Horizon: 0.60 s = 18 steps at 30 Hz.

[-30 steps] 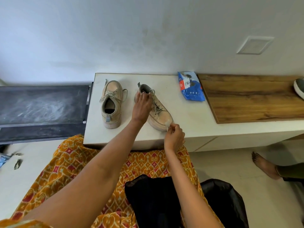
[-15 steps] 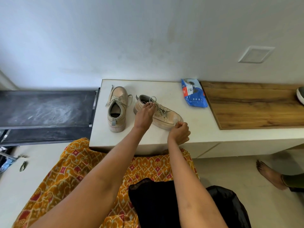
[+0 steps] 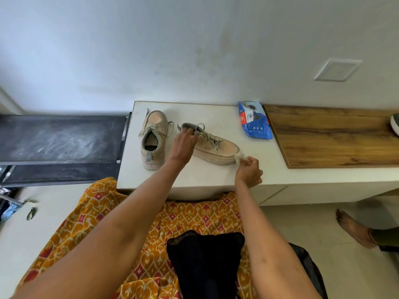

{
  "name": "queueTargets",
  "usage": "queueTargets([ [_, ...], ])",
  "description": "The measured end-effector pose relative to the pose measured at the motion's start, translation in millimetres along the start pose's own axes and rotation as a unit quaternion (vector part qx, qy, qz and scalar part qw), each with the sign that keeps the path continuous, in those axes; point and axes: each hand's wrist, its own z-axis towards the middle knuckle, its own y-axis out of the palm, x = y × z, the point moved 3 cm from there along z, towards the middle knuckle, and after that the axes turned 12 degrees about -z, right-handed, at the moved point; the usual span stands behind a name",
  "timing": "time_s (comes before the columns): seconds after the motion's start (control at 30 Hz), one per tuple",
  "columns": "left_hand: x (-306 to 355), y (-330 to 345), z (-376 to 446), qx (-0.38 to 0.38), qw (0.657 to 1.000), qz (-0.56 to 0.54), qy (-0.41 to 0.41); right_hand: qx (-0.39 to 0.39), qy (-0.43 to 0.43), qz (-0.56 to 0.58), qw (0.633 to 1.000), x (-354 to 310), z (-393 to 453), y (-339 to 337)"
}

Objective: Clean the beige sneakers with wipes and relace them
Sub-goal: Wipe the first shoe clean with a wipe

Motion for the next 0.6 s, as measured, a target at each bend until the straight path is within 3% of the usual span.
queueTargets([
  [0.23, 17.1, 3.8, -6.9, 0.016, 0.997, 0.039, 0.066, 0.005, 0.003, -0.013, 1.000, -19.7, -7.5, 14.2],
  [0.33, 13.2, 6.5, -12.5, 0.035, 0.994, 0.080, 0.059, 0.024, -0.083, -0.046, 0.995, -24.7, -31.5, 19.8],
  [0.6, 11.7, 4.0, -18.0, 0.039, 0.989, 0.132, 0.049, -0.033, -0.273, -0.168, 0.947, 3.8, -46.1, 32.3],
])
